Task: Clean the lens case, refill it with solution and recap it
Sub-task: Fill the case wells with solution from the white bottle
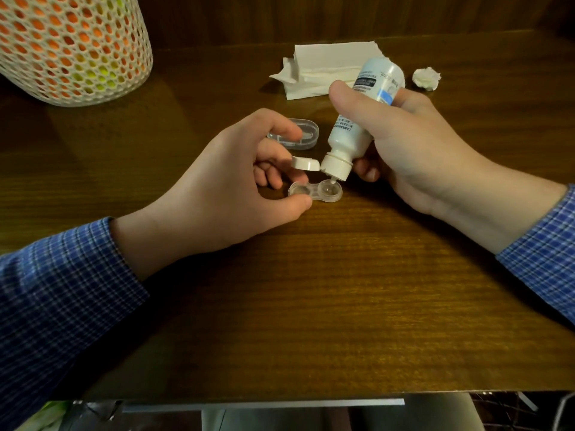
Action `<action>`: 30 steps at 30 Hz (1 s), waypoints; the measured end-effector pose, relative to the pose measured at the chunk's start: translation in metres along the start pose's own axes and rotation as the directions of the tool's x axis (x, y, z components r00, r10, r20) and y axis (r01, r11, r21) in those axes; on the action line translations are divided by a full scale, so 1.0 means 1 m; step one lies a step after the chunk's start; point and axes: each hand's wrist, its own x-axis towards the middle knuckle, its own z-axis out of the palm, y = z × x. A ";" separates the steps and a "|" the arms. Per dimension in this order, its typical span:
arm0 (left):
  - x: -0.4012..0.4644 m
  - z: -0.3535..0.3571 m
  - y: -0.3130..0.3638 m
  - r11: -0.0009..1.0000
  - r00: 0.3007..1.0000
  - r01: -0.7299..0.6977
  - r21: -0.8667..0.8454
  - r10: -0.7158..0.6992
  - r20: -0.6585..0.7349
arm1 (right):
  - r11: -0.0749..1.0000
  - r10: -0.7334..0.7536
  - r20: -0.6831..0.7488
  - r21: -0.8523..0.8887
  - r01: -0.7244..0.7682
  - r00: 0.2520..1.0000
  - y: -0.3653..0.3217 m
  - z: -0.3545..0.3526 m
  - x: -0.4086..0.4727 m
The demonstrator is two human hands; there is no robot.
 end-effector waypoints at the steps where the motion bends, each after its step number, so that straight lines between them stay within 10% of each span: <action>1: 0.000 0.000 0.000 1.000 1.000 0.000 0.001 0.000 0.001 | 1.000 0.001 0.000 -0.002 -0.001 1.000 0.000 0.000 0.000; 30: 0.001 0.000 0.001 0.999 1.000 0.013 -0.033 -0.012 0.005 | 0.997 0.044 -0.041 0.065 -0.041 0.998 -0.004 -0.001 0.001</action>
